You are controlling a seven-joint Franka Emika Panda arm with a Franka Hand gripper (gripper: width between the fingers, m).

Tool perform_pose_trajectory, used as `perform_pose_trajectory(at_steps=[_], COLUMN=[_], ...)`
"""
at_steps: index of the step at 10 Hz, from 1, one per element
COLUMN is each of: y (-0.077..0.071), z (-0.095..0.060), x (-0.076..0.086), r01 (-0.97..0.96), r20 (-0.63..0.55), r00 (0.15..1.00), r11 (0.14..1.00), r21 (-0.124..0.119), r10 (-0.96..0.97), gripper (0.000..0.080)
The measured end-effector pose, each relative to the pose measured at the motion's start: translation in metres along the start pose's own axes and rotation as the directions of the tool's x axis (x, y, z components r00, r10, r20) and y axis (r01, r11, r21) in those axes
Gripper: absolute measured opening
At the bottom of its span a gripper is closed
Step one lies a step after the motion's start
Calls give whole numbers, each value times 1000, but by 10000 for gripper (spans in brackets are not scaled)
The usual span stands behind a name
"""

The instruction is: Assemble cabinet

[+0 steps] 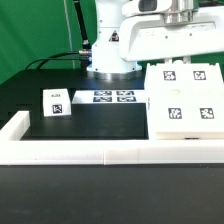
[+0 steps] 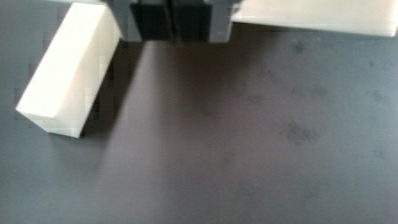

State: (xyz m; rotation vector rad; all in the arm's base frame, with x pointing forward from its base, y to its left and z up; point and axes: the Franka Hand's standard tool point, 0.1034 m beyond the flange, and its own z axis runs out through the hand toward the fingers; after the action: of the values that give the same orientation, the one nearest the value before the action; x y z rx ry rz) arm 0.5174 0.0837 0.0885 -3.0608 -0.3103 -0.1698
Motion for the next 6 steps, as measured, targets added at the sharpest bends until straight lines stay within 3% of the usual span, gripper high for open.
perform_pose_trajectory(at_steps=[5, 6], y=[0, 0], z=[1, -5], x=[-2, 3], r01=[-1, 0], r20=[3, 13], r00=[1000, 1000], r11=[1000, 1000], r21=[0, 4], r10=[1, 0], gripper=[4, 4])
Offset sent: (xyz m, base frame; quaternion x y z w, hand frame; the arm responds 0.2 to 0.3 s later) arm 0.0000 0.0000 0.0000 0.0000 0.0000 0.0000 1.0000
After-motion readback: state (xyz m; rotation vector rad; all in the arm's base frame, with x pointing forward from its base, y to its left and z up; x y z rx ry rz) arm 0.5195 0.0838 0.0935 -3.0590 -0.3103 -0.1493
